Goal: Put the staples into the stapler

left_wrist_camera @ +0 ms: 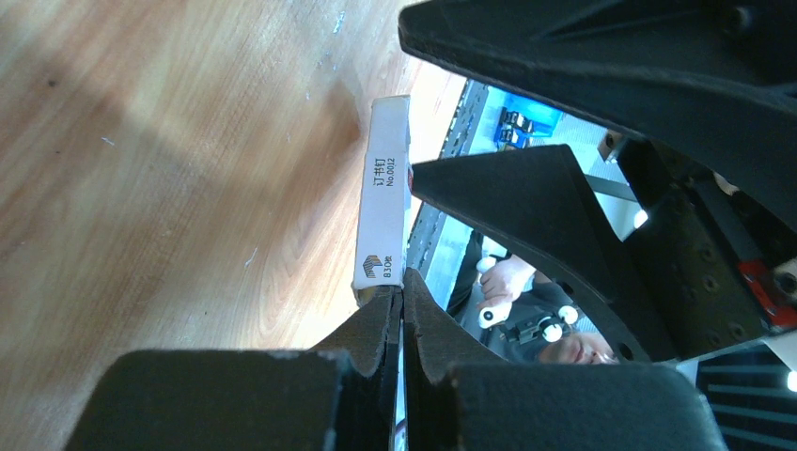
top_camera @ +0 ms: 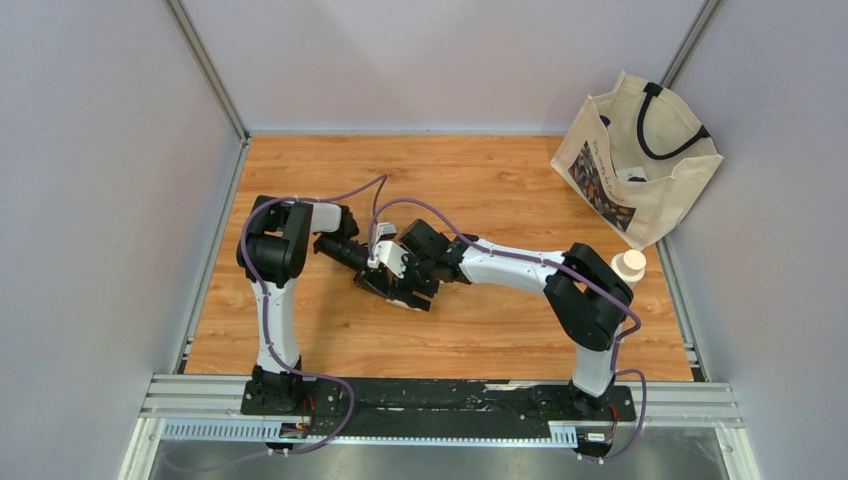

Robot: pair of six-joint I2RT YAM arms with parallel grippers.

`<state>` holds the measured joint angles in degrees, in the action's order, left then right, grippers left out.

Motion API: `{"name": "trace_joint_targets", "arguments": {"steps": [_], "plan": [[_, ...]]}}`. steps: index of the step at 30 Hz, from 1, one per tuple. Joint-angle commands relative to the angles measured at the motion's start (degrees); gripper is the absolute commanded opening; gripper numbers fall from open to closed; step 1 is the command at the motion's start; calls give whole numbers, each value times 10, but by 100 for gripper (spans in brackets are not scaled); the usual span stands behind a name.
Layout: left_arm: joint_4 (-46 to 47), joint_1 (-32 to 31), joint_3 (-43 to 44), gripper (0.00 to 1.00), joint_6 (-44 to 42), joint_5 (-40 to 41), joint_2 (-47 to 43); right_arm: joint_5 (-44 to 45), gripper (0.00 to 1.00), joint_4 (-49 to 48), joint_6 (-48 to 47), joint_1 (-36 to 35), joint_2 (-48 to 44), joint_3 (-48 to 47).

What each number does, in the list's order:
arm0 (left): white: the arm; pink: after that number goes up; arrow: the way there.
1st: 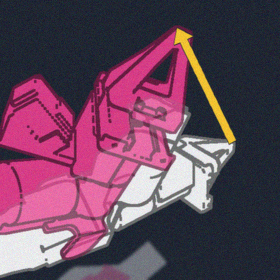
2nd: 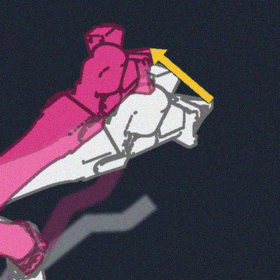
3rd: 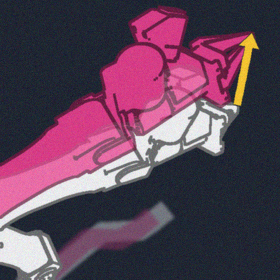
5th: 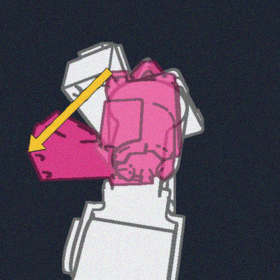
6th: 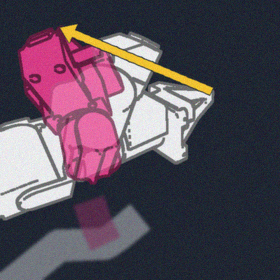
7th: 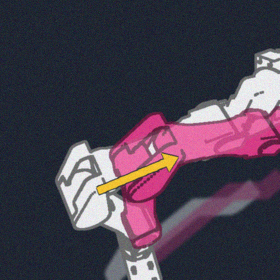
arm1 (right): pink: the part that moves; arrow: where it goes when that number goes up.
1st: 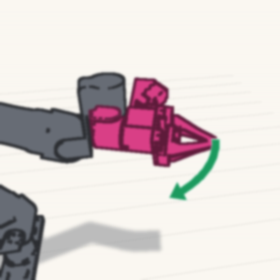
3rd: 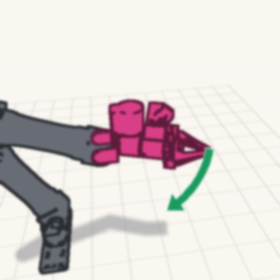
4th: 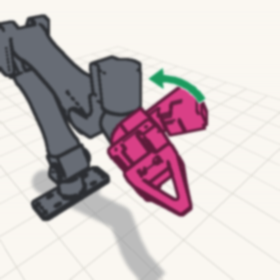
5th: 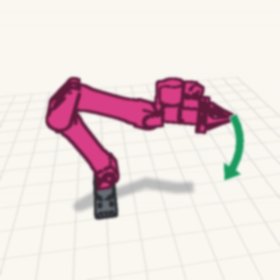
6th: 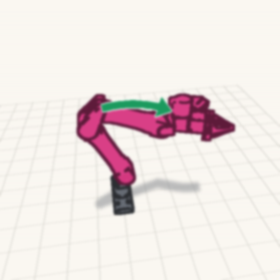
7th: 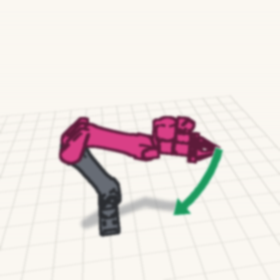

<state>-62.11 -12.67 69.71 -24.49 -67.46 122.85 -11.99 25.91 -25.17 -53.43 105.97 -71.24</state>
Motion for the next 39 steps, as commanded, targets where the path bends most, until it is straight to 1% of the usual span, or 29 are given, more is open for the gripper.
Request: {"name": "trace_joint_targets", "arguments": {"steps": [1, 16, 24, 34, 39], "plan": [[-7, 2, 14, 4, -26, -25, 3, -32, 74, -2, -7, 2, 15, -36], [-10, 2, 13, 4, -28, -29, -1, -18, 74, 30, -26, -12, 34, -43], [-19, 2, 15, 3, -38, -32, -2, -1, 68, 41, -18, -12, 55, -64], [-38, 2, 21, 3, -54, -36, -2, 11, 65, 41, -26, -12, 48, -49], [-50, 2, 24, 3, -65, -38, -2, 7, 60, 41, -29, -12, 40, -40]]}}
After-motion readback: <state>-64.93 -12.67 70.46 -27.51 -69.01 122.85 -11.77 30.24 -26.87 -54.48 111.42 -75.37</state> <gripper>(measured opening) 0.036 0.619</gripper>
